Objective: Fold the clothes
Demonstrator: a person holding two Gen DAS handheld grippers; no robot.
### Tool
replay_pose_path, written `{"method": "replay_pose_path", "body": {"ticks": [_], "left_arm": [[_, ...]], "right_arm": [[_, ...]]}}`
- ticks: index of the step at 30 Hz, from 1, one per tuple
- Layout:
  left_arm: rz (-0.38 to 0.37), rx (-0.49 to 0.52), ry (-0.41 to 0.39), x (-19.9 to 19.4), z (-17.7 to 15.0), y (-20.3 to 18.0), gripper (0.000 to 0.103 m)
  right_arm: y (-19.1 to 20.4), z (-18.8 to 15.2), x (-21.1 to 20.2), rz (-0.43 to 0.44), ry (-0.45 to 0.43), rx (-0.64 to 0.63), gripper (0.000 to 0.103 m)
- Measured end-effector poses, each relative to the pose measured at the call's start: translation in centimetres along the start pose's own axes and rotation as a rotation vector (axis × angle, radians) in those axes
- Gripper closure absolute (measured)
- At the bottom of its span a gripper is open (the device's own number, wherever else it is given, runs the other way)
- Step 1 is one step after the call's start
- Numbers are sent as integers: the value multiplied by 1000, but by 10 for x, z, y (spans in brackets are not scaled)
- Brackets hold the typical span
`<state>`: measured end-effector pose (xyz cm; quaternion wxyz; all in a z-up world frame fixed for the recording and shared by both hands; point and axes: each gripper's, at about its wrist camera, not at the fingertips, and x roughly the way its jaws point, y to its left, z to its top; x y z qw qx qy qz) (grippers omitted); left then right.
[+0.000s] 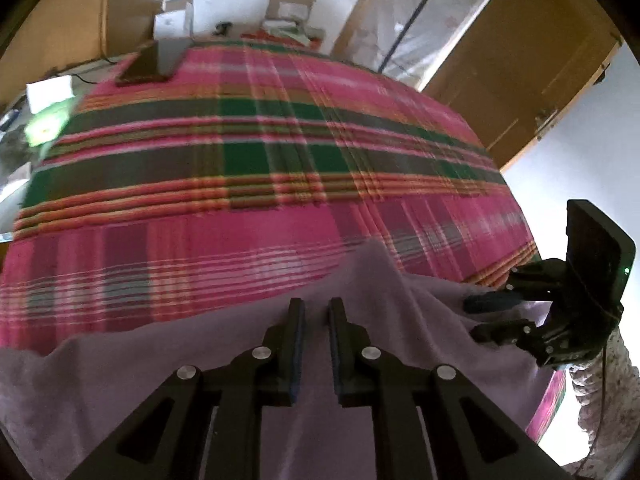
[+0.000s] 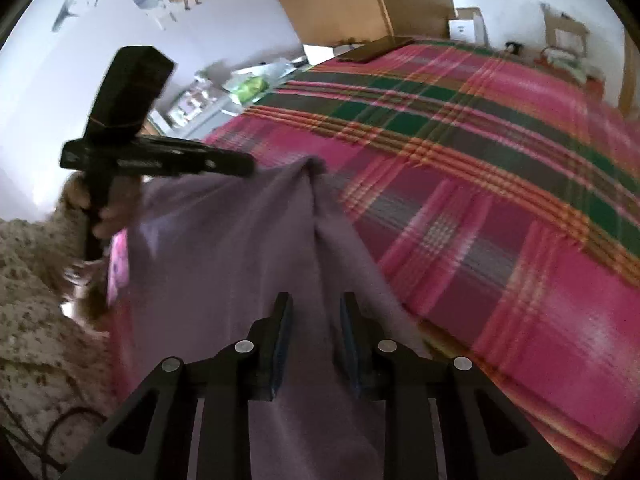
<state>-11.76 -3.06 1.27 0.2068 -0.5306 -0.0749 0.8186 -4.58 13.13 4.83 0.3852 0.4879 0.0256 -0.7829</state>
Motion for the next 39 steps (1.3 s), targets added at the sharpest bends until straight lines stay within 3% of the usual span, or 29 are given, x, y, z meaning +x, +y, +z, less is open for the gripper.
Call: {"method": "replay_pose_path", "body": {"ticks": [5, 6, 7, 12, 14, 19, 23, 26, 27, 29, 34, 39], "left_arm": [[-5, -7, 8, 7, 4, 0, 89], [-8, -9, 8, 8, 5, 1, 89], [-8, -12, 7, 8, 5, 1, 89], [-8, -4, 0, 8, 8, -1, 88], [-12, -12, -2, 8, 9, 1, 88], [-28, -26, -5, 10, 11, 2, 86], [-54, -27, 1, 12, 13, 1, 81], [-79, -27, -2, 14, 16, 0, 78], [-90, -24, -2, 14, 16, -1, 78], [-100, -24, 11, 17, 17, -2, 76], [-110, -30, 7, 18, 17, -1, 76], [-92, -21, -5, 17, 16, -2, 80]], "right_arm": [[-4, 2, 8, 31, 7, 16, 80], [-2, 2, 9, 32, 5, 9, 94], [-1, 2, 9, 29, -1, 5, 97], [-4, 5, -7, -34, -90, 21, 98], [-9, 6, -18, -62, -140, 48, 98], [-9, 4, 0, -118, -78, 45, 98], [-14, -2, 4, -112, -65, 69, 98], [-16, -4, -3, -113, -82, 96, 96], [-17, -4, -5, -113, -88, 105, 90], [-19, -10, -22, -110, -141, 124, 90], [-40, -41, -74, -206, -244, 229, 86], [-40, -85, -90, -345, -172, 248, 81]]}}
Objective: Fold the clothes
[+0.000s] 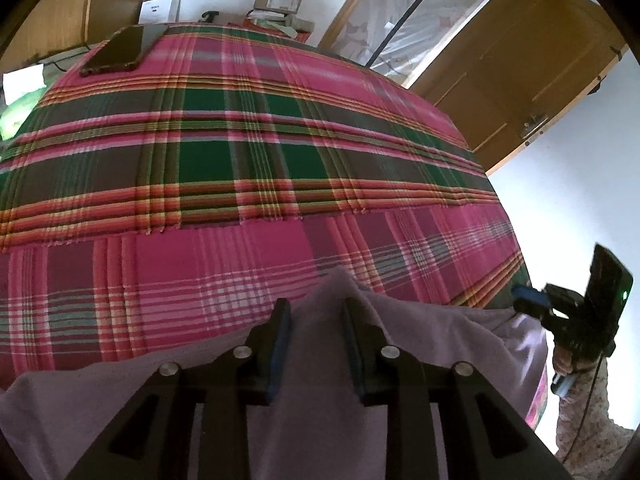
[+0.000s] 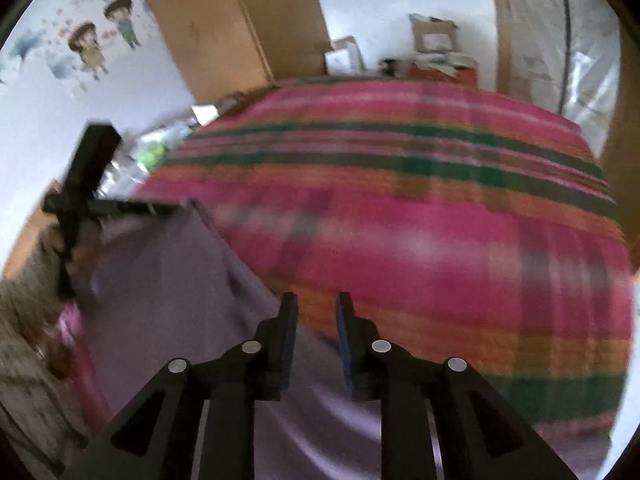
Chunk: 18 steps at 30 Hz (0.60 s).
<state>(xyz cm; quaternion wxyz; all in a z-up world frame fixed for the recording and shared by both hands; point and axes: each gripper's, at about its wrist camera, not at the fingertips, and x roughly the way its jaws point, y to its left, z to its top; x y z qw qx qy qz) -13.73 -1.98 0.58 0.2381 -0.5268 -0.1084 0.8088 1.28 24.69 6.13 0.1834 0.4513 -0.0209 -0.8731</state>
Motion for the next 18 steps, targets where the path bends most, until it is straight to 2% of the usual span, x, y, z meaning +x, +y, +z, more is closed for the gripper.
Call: {"method": "replay_pose_path", "body": {"ticks": [2, 5, 9, 17, 18], "left_arm": [[12, 3, -6, 0, 0, 0, 87], [24, -8, -15, 1, 0, 1, 94], [36, -16, -24, 1, -1, 1, 95], [58, -20, -33, 2, -3, -1, 95], [62, -21, -34, 2, -3, -2, 96]], "right_arm": [[-4, -15, -4, -33, 16, 4, 80], [-9, -28, -6, -75, 36, 5, 71], [-18, -33, -11, -88, 35, -8, 66], [-13, -36, -7, -70, 53, -50, 66], [-12, -36, -7, -73, 54, -55, 69]]}}
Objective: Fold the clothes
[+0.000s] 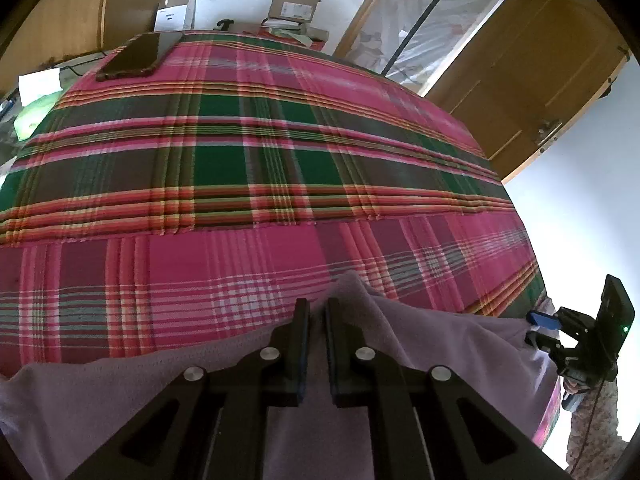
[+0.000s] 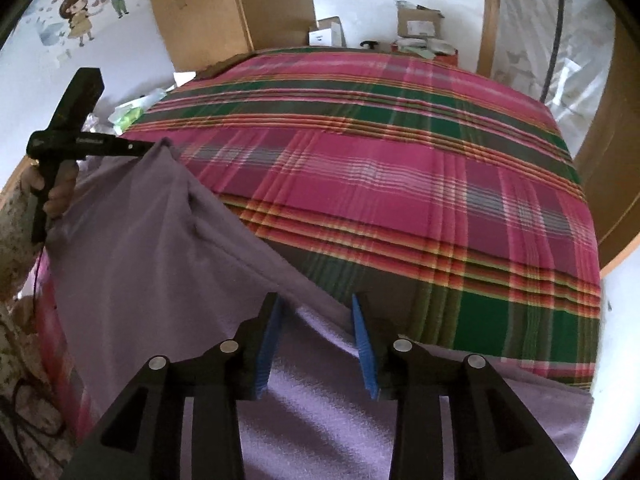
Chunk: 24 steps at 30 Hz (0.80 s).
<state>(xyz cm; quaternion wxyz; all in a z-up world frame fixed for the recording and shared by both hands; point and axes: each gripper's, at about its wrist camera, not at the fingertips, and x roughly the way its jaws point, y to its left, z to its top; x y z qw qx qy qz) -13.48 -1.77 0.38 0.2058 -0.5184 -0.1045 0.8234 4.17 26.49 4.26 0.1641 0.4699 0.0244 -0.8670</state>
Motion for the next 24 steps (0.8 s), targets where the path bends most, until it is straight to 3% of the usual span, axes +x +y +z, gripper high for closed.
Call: {"method": "replay_pose_path", "body": {"ticks": [3, 7, 12, 16, 22, 24], "left_arm": [[8, -5, -3, 0, -1, -1, 96], [17, -16, -8, 1, -1, -3, 97], [27, -26, -13, 1, -3, -5, 97], [35, -35, -16, 2, -3, -5, 97], [38, -46, -21, 1, -3, -4, 97], [37, -45, -20, 3, -3, -5, 97]], "right_arm": [[2, -1, -3, -16, -15, -12, 93], [4, -4, -9, -31, -35, -23, 100], [1, -3, -21, -59, -106, -3, 101], [-1, 1, -24, -41, -113, -18, 101], [-10, 3, -24, -122, -148, 26, 103], [-15, 2, -26, -83, -149, 45, 103]]}}
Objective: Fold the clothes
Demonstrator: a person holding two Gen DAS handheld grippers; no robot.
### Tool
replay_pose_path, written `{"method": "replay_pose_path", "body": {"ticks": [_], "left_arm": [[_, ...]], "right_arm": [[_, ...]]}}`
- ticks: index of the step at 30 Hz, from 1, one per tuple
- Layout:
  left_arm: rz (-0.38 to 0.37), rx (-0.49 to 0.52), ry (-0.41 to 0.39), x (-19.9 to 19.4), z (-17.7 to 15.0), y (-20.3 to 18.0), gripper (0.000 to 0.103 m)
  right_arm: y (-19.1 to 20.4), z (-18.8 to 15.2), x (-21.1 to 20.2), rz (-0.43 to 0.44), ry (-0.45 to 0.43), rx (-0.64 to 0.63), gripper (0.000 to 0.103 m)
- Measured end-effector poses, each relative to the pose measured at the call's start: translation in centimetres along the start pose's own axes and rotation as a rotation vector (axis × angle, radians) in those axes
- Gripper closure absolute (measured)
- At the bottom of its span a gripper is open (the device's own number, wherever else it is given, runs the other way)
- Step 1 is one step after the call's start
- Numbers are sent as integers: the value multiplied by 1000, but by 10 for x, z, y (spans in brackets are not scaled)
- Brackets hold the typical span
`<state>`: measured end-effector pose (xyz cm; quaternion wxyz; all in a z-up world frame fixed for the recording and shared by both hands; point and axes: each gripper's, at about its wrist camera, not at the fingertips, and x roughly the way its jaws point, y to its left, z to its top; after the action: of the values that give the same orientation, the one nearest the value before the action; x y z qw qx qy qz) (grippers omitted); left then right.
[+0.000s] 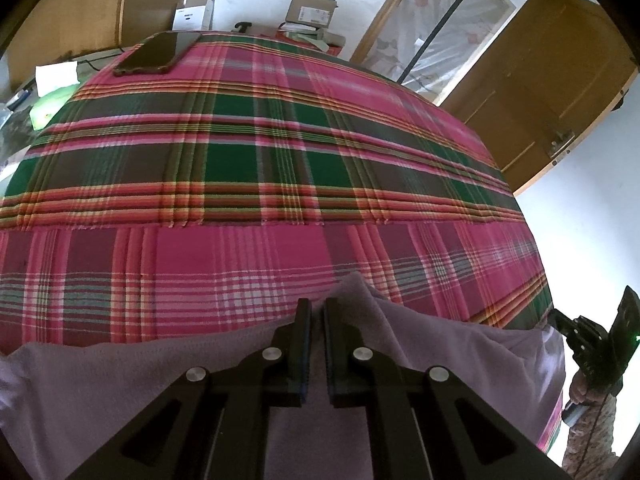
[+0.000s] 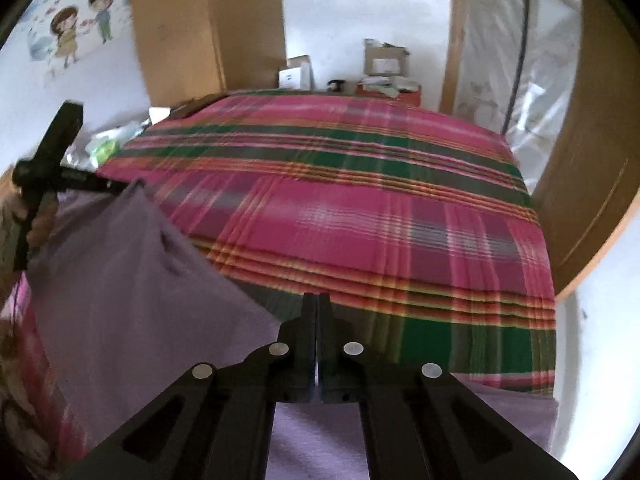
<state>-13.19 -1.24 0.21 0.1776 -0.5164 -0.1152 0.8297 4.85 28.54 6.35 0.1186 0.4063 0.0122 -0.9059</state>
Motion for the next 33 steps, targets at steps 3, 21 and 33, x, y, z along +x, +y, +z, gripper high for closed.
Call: {"method": "replay_pose_path", "body": {"ticks": [3, 21, 33], "left_arm": [[-2, -4, -1, 0, 0, 0, 97], [1, -4, -7, -3, 0, 2, 98], [1, -41, -33, -6, -1, 5, 100]], "right_arm": [[5, 3, 1, 66, 7, -23, 100], [31, -2, 15, 146, 75, -155, 101], [20, 2, 5, 47, 2, -52, 101]]}}
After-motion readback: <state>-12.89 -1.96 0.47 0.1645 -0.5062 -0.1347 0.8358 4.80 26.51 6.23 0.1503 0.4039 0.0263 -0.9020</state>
